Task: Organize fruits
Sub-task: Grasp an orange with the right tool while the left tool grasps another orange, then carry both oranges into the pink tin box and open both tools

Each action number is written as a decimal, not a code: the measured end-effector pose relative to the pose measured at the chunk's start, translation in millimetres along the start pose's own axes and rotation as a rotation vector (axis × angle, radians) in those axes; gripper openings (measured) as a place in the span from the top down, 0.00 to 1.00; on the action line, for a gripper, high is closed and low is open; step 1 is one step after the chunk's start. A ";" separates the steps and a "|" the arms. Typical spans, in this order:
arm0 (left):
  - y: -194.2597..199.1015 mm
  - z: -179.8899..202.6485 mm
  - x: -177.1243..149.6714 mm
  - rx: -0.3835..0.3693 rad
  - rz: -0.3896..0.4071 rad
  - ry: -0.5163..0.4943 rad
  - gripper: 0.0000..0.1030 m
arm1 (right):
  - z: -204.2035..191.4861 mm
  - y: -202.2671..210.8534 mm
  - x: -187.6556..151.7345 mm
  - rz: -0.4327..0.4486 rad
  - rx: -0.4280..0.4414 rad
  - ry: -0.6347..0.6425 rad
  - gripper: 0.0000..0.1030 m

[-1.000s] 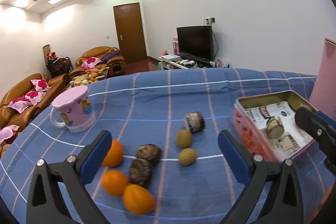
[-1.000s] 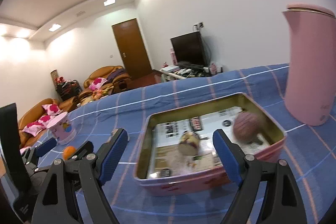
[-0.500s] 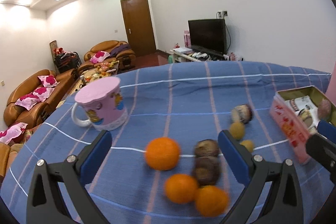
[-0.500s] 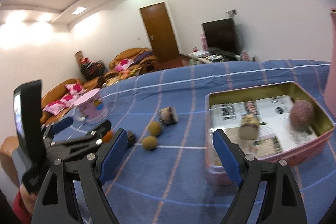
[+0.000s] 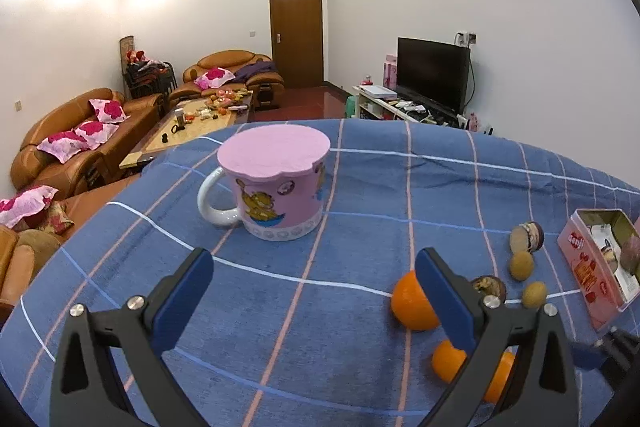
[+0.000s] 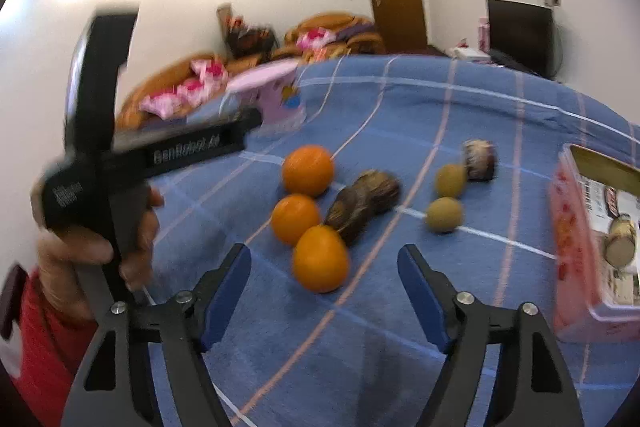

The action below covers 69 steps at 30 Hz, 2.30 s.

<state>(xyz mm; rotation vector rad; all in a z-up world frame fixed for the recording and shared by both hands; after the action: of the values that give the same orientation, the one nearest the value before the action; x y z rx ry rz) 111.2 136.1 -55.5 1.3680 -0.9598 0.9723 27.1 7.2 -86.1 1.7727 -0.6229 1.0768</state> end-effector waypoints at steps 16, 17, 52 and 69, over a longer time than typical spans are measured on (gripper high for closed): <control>13.3 40.5 -8.7 -0.309 -0.054 -0.024 0.11 | 17.4 -24.2 -16.4 -0.098 0.007 -0.133 0.67; 14.7 44.9 -8.8 -0.333 -0.059 -0.026 0.13 | 19.5 -21.0 -15.0 -0.089 0.000 -0.129 0.67; 22.7 60.3 -21.1 -0.393 -0.073 -0.023 0.62 | 87.7 61.9 28.8 0.213 -0.167 -0.122 0.66; 39.4 135.8 4.4 -0.347 0.057 0.046 0.62 | 167.4 113.0 52.5 0.340 -0.329 -0.115 0.66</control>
<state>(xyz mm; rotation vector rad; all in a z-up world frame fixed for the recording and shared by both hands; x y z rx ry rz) 77.8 -0.5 -40.2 1.0285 -1.0807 0.8294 31.0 -190.0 -18.1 1.4795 -1.1363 1.0287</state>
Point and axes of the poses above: each gripper's, at about its wrist camera, not at the fingertips, and y roughly against the way its jaws point, z to its right, x to its top, the point moved 9 cm from there along -y, roughly the way its jaws point, and after that the axes turned 15 degrees about z, right-handed, at the moved point
